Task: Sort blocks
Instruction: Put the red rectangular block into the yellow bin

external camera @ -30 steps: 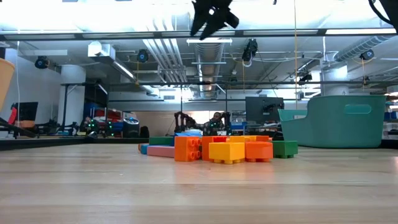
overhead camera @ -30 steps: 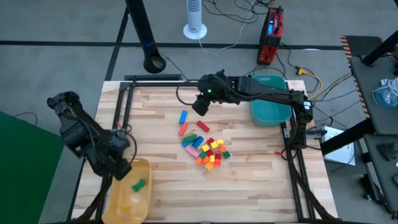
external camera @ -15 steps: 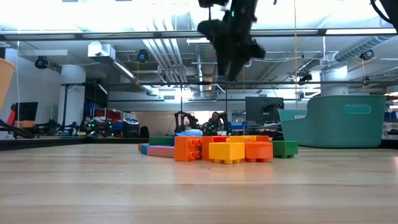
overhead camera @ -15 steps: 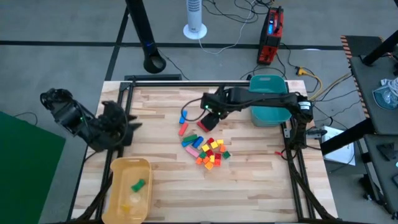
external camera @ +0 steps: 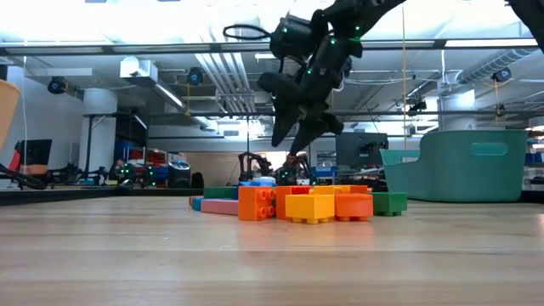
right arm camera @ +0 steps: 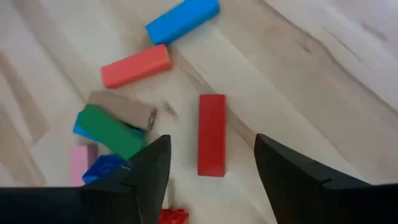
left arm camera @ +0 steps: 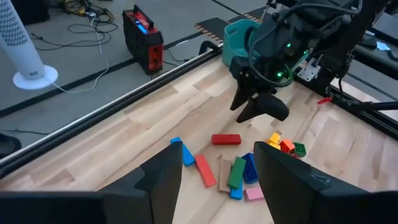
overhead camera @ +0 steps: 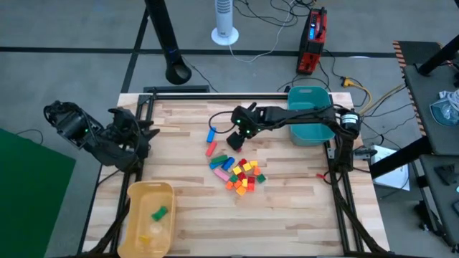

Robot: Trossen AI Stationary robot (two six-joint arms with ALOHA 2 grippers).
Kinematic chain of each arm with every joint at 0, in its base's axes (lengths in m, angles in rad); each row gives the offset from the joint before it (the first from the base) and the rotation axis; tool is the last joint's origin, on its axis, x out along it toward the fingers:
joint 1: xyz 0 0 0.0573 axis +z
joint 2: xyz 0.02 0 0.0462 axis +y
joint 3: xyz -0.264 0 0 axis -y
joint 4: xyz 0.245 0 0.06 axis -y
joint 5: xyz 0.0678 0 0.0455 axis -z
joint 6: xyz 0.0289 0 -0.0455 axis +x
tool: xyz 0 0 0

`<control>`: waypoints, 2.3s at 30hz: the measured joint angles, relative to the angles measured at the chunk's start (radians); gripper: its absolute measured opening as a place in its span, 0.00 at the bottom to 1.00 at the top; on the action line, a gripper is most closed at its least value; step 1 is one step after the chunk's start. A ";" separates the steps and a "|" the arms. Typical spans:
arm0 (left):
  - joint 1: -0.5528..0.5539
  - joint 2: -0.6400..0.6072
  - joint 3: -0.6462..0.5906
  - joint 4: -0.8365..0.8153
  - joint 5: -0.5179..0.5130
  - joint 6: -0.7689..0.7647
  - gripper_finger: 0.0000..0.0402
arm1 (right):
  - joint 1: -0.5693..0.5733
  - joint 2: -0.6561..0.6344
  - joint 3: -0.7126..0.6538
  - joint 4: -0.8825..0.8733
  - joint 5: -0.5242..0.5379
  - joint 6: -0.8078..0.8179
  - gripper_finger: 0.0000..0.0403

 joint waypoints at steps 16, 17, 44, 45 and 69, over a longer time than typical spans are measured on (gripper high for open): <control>-0.001 -0.019 -0.002 -0.008 -0.004 0.024 0.46 | 0.017 0.208 0.007 0.014 -0.057 0.000 0.60; -0.001 -0.020 -0.002 -0.009 -0.009 0.026 0.46 | 0.017 0.215 0.009 0.016 -0.057 -0.003 0.60; 0.003 0.015 -0.002 0.041 -0.051 0.160 0.46 | -0.048 -0.011 0.007 0.015 -0.254 -0.031 0.22; 0.003 0.018 -0.002 0.068 -0.050 0.197 0.46 | -0.057 -0.036 0.007 0.004 -0.307 -0.017 0.22; 0.594 0.245 -0.002 0.816 1.066 1.222 0.41 | 0.058 -0.180 0.008 0.462 -0.985 0.195 0.22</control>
